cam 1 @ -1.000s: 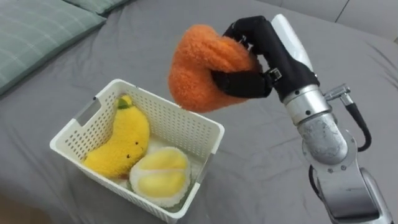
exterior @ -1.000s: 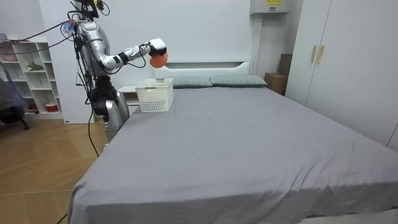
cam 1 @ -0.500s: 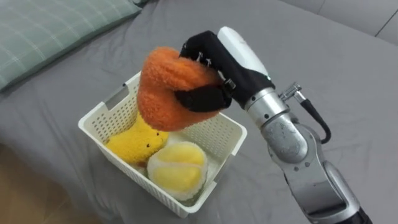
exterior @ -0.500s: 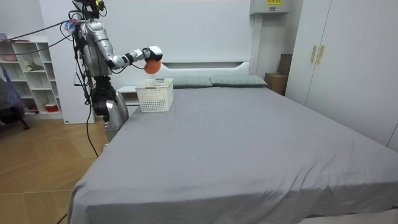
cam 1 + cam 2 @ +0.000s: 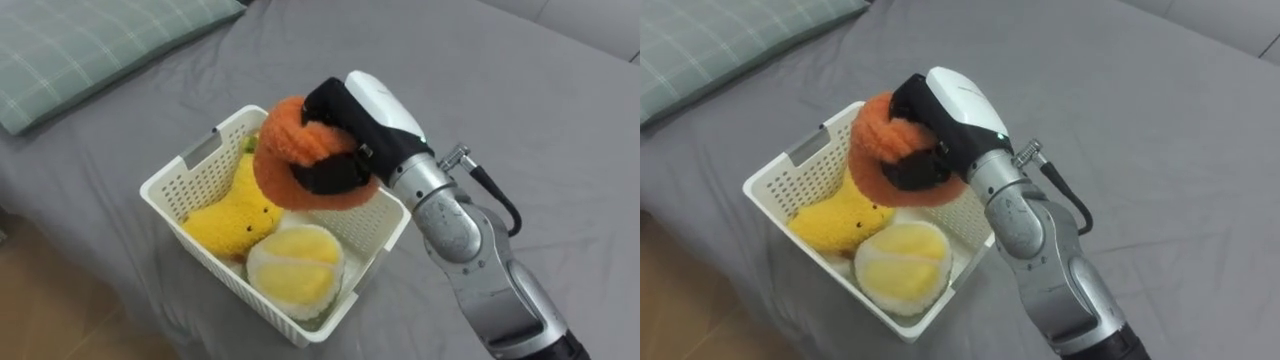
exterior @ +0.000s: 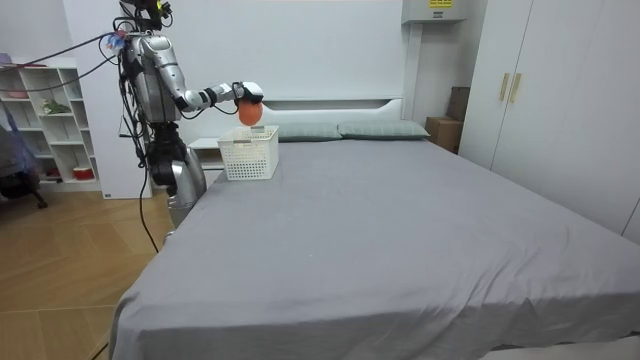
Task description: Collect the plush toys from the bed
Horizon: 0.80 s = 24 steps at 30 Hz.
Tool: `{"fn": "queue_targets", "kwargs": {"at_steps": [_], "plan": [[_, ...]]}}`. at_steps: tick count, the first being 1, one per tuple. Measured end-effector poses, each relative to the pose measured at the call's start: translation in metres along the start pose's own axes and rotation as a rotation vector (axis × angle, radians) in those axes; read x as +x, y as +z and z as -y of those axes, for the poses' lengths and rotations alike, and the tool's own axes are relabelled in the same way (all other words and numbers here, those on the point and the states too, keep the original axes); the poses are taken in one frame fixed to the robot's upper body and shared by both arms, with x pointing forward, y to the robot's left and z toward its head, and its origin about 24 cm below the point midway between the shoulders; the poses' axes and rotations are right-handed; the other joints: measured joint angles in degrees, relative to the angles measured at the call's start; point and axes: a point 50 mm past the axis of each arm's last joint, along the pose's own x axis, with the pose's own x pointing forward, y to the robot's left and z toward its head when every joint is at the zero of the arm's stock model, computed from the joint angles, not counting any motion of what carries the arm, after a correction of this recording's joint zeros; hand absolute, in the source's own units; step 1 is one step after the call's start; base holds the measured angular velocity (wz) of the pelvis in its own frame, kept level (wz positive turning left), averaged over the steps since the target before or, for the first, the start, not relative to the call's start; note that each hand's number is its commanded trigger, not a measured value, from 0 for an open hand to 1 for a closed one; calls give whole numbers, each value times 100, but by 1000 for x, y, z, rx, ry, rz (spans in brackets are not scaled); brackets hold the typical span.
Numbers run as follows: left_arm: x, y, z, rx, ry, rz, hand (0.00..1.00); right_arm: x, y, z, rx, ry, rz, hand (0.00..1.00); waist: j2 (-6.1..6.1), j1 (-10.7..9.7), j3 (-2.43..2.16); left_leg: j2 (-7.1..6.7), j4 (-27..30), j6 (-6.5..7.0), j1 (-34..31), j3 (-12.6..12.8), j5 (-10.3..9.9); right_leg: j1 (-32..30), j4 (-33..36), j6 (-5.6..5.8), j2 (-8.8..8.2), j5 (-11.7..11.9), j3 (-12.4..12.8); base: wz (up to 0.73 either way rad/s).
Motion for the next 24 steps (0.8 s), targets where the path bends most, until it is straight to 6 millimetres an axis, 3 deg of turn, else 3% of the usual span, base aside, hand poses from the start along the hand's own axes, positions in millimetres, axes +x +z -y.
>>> {"fn": "queue_targets", "kwargs": {"at_steps": [24], "plan": [[-1,-4,-1,-2,3,-8,0,-1,-5,-4,6,49,-34,0,0,19,-5,0,6,1,25,-1,1,22,1,0,1,0,18,0]]}}
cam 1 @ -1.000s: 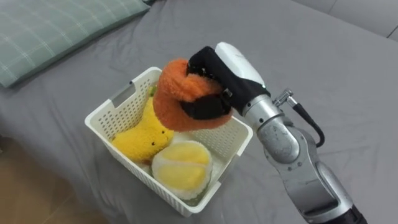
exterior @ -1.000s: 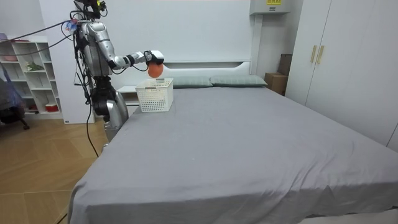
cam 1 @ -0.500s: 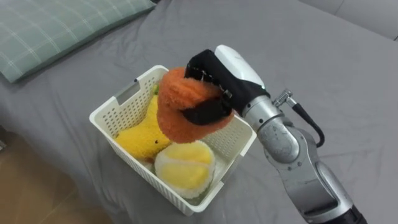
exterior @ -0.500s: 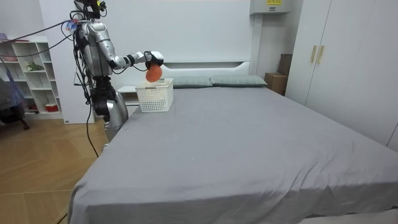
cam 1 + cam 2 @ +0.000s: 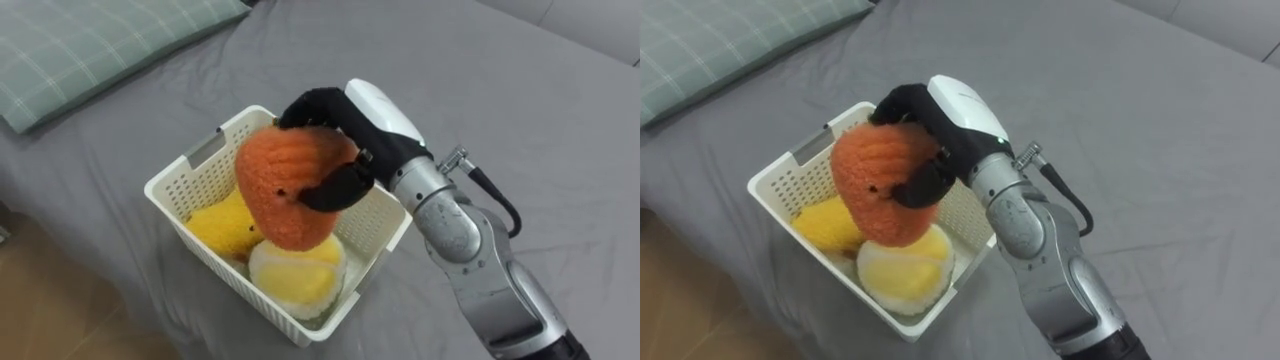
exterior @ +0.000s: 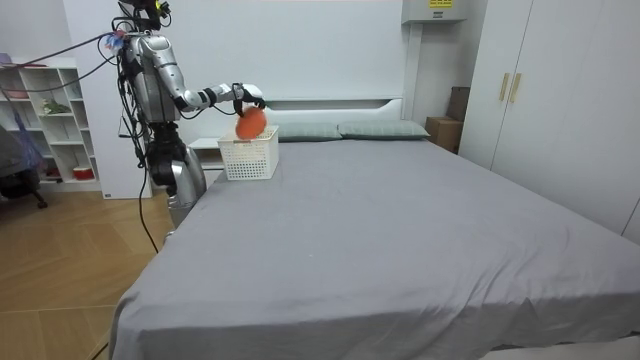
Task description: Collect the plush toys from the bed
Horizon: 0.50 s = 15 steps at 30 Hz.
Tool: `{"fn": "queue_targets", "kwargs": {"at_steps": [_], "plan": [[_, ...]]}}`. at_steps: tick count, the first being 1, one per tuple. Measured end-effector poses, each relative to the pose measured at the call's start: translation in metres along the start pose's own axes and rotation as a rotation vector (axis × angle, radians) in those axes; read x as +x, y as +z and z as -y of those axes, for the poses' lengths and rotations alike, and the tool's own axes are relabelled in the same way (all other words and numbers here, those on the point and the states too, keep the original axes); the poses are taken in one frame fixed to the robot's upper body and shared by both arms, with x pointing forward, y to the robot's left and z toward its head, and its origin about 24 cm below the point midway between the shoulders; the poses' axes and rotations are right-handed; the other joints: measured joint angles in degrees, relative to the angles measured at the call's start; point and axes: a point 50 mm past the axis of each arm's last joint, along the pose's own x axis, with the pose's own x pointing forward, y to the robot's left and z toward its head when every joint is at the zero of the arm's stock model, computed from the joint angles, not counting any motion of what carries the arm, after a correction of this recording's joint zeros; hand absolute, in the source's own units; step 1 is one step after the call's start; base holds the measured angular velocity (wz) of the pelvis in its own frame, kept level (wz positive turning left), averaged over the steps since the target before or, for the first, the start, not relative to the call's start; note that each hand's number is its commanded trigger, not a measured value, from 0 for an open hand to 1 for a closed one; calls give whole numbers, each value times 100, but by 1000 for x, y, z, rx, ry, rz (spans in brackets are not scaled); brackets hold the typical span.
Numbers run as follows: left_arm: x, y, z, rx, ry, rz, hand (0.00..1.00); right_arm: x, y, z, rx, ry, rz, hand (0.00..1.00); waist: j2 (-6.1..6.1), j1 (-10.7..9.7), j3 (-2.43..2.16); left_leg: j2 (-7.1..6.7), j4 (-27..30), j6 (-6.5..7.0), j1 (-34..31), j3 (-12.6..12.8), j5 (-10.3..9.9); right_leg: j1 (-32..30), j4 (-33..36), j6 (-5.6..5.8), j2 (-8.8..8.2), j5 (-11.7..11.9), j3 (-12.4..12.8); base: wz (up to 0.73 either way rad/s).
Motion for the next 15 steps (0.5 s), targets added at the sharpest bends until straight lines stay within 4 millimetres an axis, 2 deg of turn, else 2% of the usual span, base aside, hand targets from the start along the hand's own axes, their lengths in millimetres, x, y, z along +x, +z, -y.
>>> {"fn": "queue_targets", "kwargs": {"at_steps": [6,15], "plan": [[0,0,1,-1,-2,1,0,0,0,0,1,7,0,0,-26,-1,-17,0,0,0,0,0,0,3,0,0,0,0,0,0],[0,0,1,-1,-10,0,0,0,0,-2,-2,40,-2,0,-31,-21,-19,0,-1,0,2,0,0,5,0,0,-2,0,-5,0]]}}
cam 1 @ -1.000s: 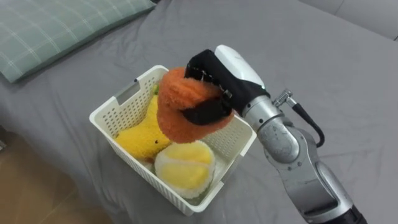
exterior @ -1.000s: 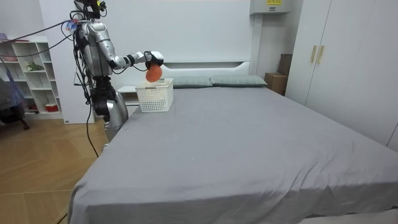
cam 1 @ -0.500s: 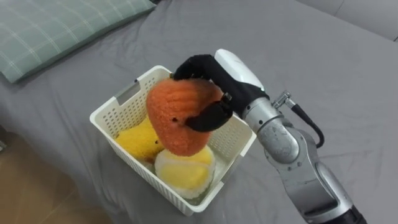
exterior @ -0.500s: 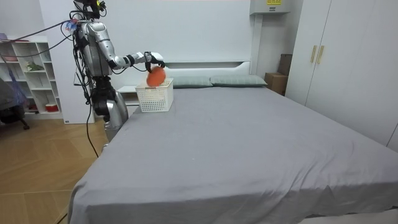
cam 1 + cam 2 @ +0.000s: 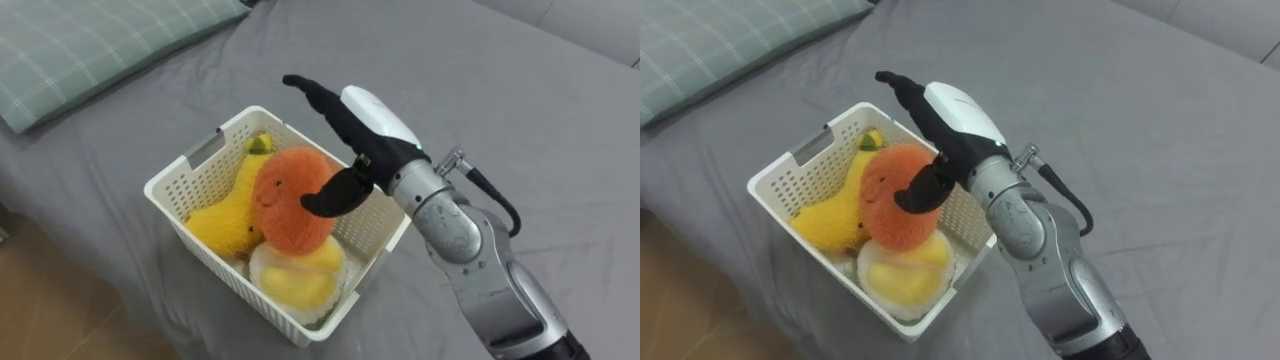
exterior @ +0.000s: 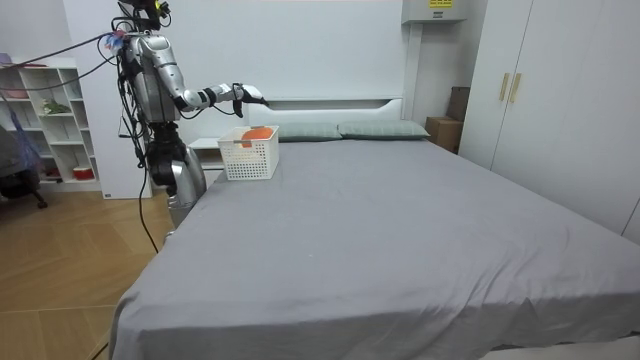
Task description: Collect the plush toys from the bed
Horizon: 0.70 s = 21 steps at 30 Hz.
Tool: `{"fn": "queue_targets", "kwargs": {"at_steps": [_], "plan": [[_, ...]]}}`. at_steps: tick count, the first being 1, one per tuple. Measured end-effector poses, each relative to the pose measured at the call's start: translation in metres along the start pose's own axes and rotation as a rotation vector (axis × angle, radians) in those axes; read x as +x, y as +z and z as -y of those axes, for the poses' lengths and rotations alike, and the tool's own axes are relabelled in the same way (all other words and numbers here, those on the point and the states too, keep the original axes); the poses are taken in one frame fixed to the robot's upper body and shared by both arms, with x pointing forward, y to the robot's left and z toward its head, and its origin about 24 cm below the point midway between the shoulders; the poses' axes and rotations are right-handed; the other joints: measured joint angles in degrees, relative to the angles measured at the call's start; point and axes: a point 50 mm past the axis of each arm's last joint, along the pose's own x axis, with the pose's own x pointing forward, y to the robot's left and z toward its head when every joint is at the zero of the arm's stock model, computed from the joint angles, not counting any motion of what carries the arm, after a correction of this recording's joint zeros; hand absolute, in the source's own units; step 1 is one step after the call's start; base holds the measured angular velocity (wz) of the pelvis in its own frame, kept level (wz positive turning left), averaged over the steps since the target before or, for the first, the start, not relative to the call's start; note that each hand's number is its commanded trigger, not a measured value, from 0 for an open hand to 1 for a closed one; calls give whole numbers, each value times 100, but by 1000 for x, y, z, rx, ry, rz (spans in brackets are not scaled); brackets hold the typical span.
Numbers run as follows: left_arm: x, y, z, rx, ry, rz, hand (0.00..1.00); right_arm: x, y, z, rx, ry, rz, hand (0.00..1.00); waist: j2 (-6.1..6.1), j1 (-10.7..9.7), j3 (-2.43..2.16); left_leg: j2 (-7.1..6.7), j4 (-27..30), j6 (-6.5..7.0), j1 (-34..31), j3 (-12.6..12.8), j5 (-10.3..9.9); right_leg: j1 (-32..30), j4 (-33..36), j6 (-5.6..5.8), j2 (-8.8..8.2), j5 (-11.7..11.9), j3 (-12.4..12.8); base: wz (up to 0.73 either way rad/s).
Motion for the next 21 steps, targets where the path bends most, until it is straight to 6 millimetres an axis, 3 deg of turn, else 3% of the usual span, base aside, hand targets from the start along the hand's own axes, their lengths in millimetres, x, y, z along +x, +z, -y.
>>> {"fn": "queue_targets", "kwargs": {"at_steps": [10,21], "plan": [[0,-1,0,-2,0,-3,0,0,-1,-1,0,7,-4,0,-56,-82,38,-1,1,1,-1,-3,1,2,0,0,1,0,2,0],[1,3,-2,-7,30,14,0,-5,-14,1,34,-40,-26,0,-79,-354,26,10,-1,4,20,78,3,-6,1,0,3,0,92,-3]]}}
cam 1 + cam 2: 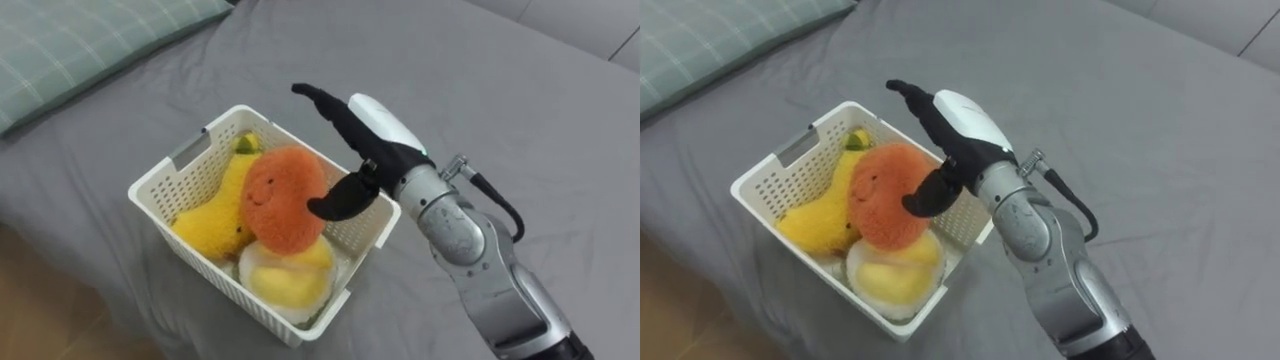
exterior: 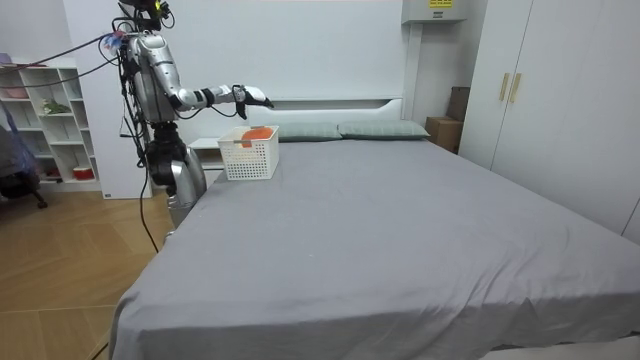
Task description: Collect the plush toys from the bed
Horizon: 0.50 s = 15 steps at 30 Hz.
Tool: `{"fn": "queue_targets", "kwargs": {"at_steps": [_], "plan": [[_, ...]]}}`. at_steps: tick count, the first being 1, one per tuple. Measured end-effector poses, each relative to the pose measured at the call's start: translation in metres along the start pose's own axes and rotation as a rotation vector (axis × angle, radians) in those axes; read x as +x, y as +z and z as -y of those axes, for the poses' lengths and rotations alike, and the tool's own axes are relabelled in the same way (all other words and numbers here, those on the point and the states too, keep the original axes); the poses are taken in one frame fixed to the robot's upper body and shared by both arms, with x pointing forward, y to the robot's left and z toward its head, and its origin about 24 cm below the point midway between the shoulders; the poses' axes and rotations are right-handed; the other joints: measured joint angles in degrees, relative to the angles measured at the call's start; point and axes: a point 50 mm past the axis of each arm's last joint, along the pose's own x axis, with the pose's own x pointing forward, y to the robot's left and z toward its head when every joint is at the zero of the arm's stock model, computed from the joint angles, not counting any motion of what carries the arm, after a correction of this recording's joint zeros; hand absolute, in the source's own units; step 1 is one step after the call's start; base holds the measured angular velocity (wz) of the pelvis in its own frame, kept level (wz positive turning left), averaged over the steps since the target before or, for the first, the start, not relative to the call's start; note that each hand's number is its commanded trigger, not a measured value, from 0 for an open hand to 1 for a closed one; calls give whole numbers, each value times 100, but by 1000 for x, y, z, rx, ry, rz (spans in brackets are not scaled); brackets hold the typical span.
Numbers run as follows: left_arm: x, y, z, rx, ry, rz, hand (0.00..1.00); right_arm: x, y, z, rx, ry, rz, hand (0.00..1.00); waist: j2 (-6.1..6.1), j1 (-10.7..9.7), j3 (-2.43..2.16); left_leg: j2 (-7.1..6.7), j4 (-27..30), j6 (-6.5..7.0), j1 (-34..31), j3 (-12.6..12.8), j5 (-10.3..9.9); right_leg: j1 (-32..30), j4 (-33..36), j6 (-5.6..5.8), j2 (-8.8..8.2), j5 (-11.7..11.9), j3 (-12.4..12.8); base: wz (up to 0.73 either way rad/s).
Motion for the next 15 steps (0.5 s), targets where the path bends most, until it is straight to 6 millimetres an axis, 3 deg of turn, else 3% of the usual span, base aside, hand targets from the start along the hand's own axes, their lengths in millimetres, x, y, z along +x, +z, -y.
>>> {"fn": "queue_targets", "kwargs": {"at_steps": [1,6,9,15], "plan": [[0,1,0,-2,1,6,0,-2,-3,2,8,-15,-7,0,-21,-33,-14,0,-2,2,20,10,2,10,0,0,-2,0,2,0],[0,1,0,-12,-1,16,0,-18,-27,10,40,-98,-86,0,7,-117,3,12,-50,10,173,108,2,94,0,3,-4,0,106,-11],[-1,0,1,-30,-3,16,0,-24,-36,17,48,-144,-122,0,41,-266,2,25,-32,11,181,174,0,84,2,11,0,1,167,-11],[-1,-3,2,-57,-10,1,0,-39,-52,24,52,-219,-187,0,318,-510,-87,65,-142,30,340,449,-10,97,27,33,12,15,481,-24]]}}
